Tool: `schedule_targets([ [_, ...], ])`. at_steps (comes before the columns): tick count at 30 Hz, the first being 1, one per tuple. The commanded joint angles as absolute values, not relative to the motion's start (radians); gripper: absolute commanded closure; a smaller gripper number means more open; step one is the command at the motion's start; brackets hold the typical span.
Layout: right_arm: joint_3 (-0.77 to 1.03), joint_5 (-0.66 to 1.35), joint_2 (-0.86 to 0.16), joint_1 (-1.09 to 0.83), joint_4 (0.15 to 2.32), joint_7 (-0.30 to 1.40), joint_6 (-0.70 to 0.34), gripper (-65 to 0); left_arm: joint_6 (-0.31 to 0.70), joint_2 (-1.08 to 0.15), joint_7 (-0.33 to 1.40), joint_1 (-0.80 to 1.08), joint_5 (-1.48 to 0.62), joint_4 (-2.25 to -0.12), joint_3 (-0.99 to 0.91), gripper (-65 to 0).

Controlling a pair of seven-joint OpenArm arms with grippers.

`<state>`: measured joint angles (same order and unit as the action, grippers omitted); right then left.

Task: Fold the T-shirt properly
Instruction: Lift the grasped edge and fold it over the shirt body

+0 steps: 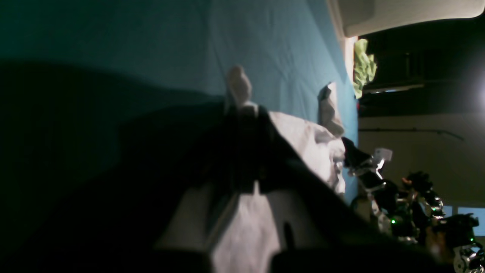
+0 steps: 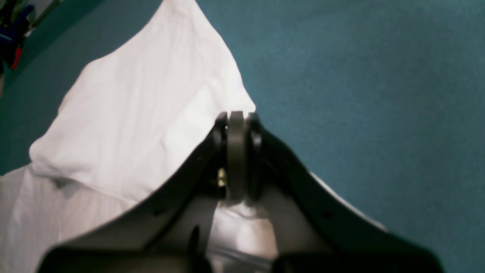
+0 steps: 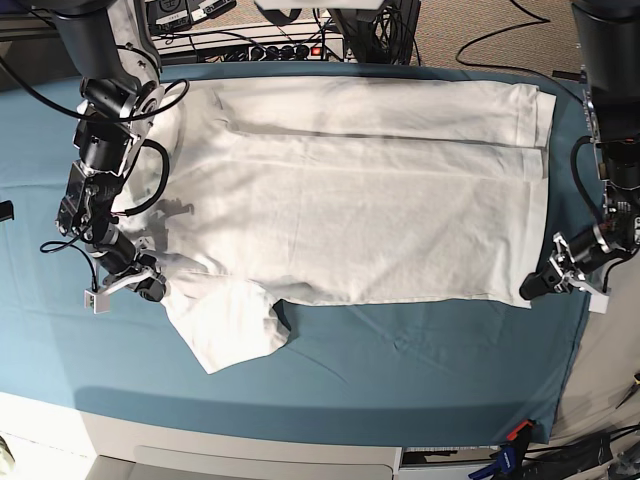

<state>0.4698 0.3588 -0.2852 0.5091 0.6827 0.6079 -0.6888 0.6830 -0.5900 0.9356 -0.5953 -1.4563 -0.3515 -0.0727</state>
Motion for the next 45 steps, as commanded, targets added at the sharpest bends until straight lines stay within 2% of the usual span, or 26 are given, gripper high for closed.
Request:
schedule_targets([
  [1, 0.469, 0.385, -0.308, 0.537, 0.702, 0.598, -0.698, 0.0, 0.698, -0.625, 0.935, -0.624, -1.484, -0.365, -0.075, 0.0],
  [9, 0.34, 0.43, -0.358, 0.526, 0.73, 0.654, -0.698, 0.0, 0.698, -0.682, 1.006, -0.623, -1.484, -0.365, -0.075, 0.0],
  [15, 0.253, 0.491, -0.363, 0.492, 0.853, 0.727, -0.698, 0.0, 0.698, -0.684, 1.036, -0.62, -1.484, -0.365, -0.075, 0.0],
  [31, 0.255, 0.545, -0.422, 0.283, 1.09, 0.796, -0.698, 0.0, 0.698, -0.687, 1.04, -0.395, -1.484, -0.718, -0.077, 0.0],
  [45, 0.257, 0.569, -0.507, 0.178, 1.198, 0.812, -0.698, 0.0, 0.698, -0.786, 1.04, -0.377, -1.484, -0.755, -0.155, 0.0],
])
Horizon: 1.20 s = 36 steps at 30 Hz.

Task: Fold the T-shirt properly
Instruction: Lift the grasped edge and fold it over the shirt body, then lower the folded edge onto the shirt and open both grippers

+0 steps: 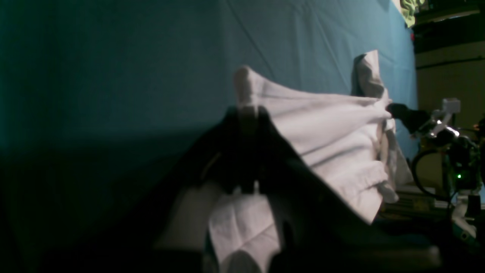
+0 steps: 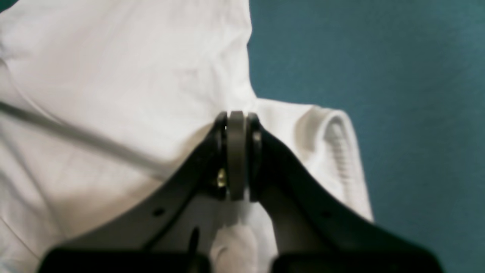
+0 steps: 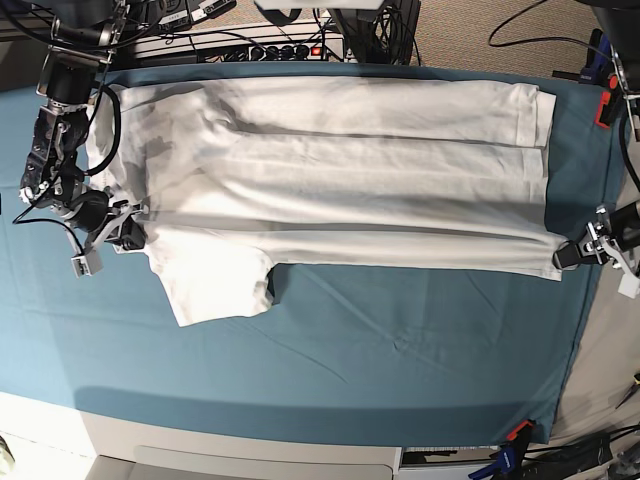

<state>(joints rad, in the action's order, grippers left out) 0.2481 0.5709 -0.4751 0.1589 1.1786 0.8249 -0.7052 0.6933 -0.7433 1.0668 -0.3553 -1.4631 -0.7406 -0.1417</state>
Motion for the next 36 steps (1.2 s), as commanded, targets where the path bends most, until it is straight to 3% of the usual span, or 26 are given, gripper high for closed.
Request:
schedule_targets([
  [1, 0.257, 0.57, -0.511, 0.178, 1.198, 0.814, -0.698, 0.0, 0.698, -0.789, 1.04, -0.376, -1.484, -0.755, -0.155, 0.0],
  [16, 0.257, 0.64, -0.532, 0.177, 1.198, 0.892, -0.698, 0.0, 0.698, -0.801, 1.058, -0.315, -1.484, -0.768, -0.155, 0.0],
  [27, 0.257, 0.729, -0.533, 0.175, 1.198, 1.006, -0.698, 0.0, 0.698, -0.801, 1.077, -0.215, -1.484, -0.946, -0.156, 0.0],
  [36, 0.257, 0.778, -0.607, 0.115, 1.273, 1.038, -0.698, 0.0, 0.698, -0.801, 1.085, -0.194, -1.484, -0.952, -0.156, 0.0],
])
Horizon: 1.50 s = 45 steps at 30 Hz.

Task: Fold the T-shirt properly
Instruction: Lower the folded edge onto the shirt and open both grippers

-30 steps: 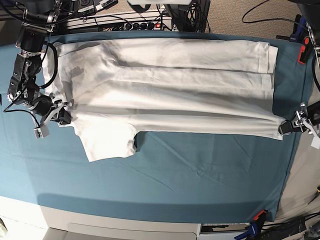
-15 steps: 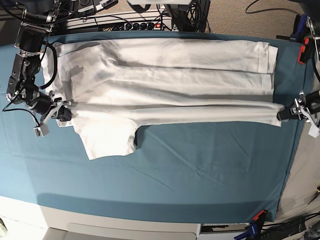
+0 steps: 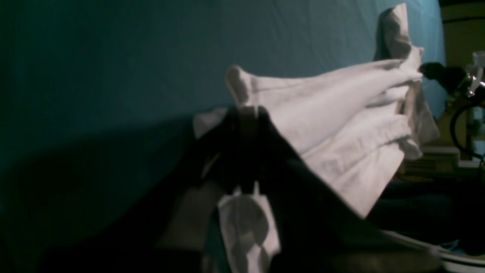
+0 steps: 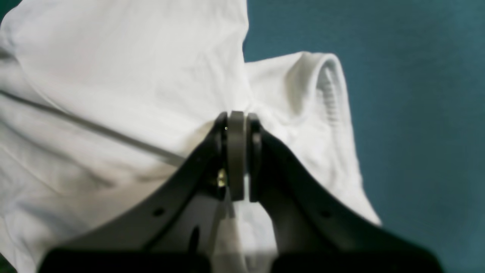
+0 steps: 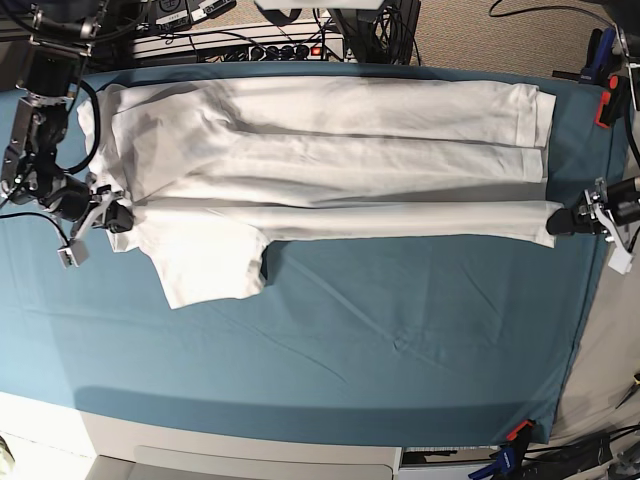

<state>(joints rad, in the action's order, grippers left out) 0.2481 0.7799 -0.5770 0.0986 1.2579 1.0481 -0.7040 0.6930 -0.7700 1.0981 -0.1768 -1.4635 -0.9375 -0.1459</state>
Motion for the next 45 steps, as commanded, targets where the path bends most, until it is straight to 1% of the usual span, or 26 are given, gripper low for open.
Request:
schedule_targets([
  [1, 0.257, 0.778, -0.61, 0.107, 1.285, 1.042, -0.698, 0.0, 0.698, -0.801, 1.085, -0.194, -1.484, -0.953, -0.156, 0.0],
  [8, 0.257, 0.778, -0.61, 0.013, 1.351, 1.047, -0.698, 0.0, 0.698, -0.802, 1.13, -0.191, -1.484, -0.995, -0.156, 0.0],
  [15, 0.257, 0.773, -0.609, -0.053, 1.409, 1.052, -0.698, 0.0, 0.698, -0.802, 1.138, -0.142, -1.484, -1.084, -0.156, 0.0],
  [20, 0.257, 0.767, -0.61, -0.054, 1.408, 1.06, -0.698, 0.0, 0.698, -0.802, 1.153, -0.098, -1.484, -1.142, -0.164, 0.0],
  [29, 0.257, 0.706, -0.627, -0.053, 1.408, 1.065, -0.698, 0.0, 0.698, -0.816, 1.154, -0.094, -1.484, -1.147, -0.259, 0.0],
  [38, 0.257, 0.696, -0.664, -0.053, 1.408, 1.078, -0.698, 0.0, 0.698, -0.823, 1.156, -0.094, -1.484, -1.147, -0.26, 0.0],
  [45, 0.263, 0.684, -0.665, -0.054, 1.408, 1.079, -0.698, 0.0, 0.698, -0.823, 1.165, -0.089, -1.484, -1.147, -0.26, 0.0],
])
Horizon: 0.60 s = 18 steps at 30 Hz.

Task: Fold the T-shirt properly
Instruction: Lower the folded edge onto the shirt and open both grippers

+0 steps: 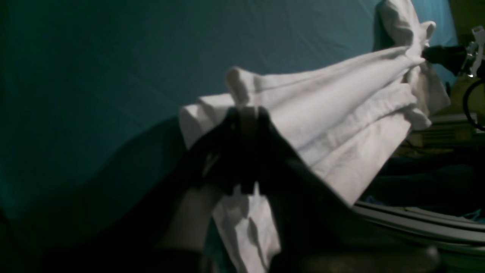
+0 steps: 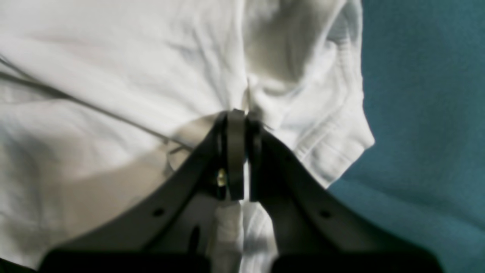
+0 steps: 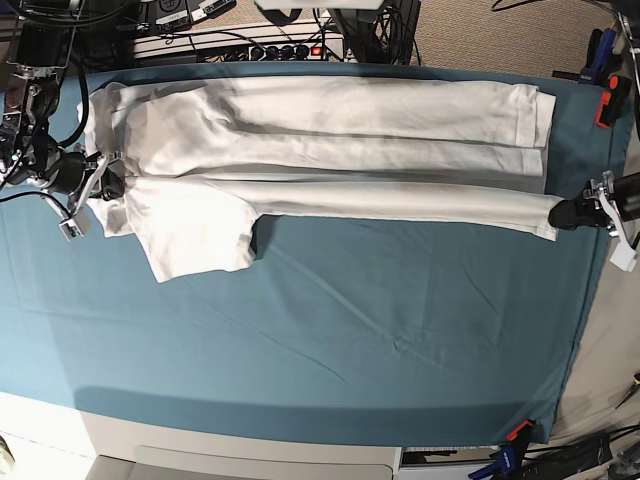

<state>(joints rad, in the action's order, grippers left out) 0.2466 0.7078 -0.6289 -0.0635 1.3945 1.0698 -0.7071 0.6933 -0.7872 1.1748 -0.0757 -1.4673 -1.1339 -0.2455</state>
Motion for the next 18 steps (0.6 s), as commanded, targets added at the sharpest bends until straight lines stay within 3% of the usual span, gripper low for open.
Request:
schedule_targets([
  [1, 0.263, 0.685, -0.665, -0.054, 1.408, 1.081, -0.698, 0.0, 0.698, -0.823, 1.164, -0.082, -1.484, -1.147, -0.26, 0.0],
  [18, 0.263, 0.654, -0.664, -0.054, 1.408, 1.089, -0.698, 0.0, 0.698, -0.815, 1.151, -0.044, -1.484, -1.147, -0.26, 0.0],
])
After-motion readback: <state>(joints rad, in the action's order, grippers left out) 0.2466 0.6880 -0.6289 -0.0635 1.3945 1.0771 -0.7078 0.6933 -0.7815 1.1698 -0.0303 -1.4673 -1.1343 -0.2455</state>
